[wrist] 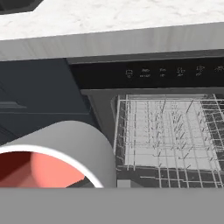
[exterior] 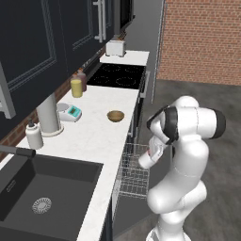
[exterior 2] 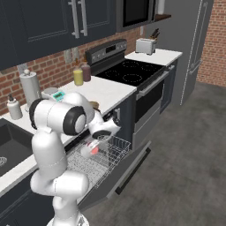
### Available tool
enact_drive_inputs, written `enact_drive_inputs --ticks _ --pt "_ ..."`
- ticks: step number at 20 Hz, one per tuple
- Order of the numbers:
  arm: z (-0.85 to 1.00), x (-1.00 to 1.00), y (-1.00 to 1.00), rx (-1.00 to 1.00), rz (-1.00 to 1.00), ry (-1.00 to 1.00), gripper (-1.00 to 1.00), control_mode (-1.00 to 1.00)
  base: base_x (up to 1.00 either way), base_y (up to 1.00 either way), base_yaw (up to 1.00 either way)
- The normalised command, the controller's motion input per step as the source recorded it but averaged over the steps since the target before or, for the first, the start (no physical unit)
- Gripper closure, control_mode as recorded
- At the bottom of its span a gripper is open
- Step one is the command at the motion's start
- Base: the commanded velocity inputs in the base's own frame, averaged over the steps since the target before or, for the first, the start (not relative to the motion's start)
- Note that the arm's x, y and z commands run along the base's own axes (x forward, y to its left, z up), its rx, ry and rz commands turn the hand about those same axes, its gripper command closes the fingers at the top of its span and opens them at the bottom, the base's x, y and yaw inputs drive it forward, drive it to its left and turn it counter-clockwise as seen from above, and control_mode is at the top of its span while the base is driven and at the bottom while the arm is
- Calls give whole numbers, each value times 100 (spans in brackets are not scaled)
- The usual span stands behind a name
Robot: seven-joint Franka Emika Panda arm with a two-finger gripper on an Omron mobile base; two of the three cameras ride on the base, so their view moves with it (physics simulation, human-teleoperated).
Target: Pick up the cup and bowl from the counter, place them in the dishwasher, and close the dishwasher door.
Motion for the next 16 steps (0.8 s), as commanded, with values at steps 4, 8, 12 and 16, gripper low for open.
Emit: enact_drive_inputs --ticks 4,8,12,16 --pt "-45 25 0 11 7 0 100 -100 0 0 0" --pt "-44 23 0 17 5 0 100 -100 0 0 0" --pt "-26 21 0 20 1 0 100 -100 0 0 0" --pt "-6 14 0 16 0 0 100 -100 0 0 0"
